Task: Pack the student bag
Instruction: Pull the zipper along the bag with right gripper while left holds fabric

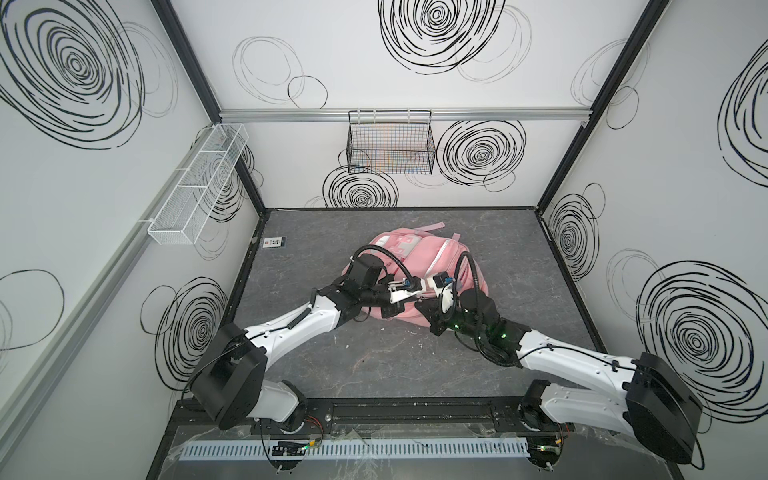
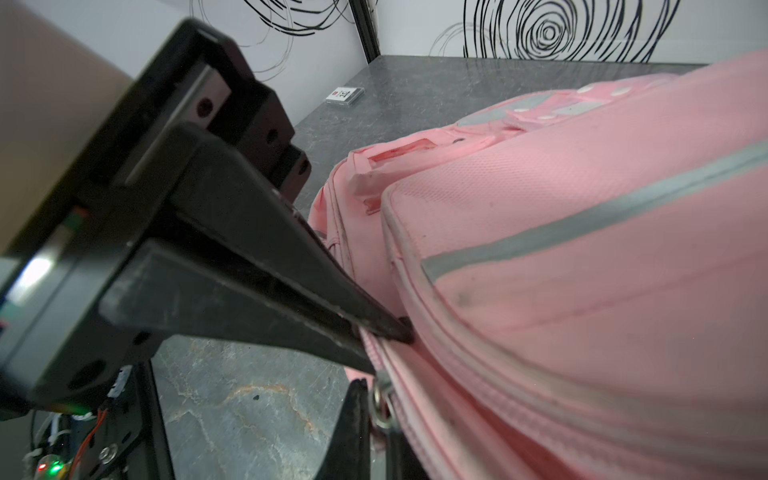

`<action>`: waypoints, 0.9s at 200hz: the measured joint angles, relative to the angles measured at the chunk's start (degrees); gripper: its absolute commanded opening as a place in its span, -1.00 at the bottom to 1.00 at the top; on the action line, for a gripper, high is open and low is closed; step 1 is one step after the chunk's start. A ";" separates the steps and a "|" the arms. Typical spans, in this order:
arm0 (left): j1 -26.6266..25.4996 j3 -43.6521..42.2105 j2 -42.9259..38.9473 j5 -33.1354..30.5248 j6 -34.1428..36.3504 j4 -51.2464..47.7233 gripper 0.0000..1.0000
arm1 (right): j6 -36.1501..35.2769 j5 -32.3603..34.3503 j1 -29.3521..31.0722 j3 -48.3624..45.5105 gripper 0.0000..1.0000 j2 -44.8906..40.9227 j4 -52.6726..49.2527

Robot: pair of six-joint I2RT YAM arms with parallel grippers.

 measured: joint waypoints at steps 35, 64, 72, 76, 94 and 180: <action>-0.22 -1.20 -0.13 -0.59 1.77 0.92 -1.00 | 5.33 -4.70 -2.12 2.03 -1.00 -3.85 -11.28; -0.22 -1.88 -0.33 -0.70 3.32 1.81 -1.00 | 8.22 -6.49 -4.44 2.32 -1.00 -9.20 -18.84; -0.22 -2.01 -0.42 -0.72 3.87 2.12 -1.00 | 8.59 -6.99 -5.46 2.91 -1.00 -10.32 -21.35; -0.22 -2.12 -0.48 -0.76 4.15 2.34 -1.00 | 8.68 -7.34 -6.05 3.48 -1.00 -10.71 -22.88; -0.22 -2.58 -1.01 -1.68 5.68 3.50 -1.00 | 8.33 -9.07 -8.92 6.10 -1.00 -11.17 -27.98; 7.41 -11.74 -10.73 -3.85 11.91 11.30 -1.00 | 0.26 -24.02 -23.45 10.75 -1.00 -8.83 -32.81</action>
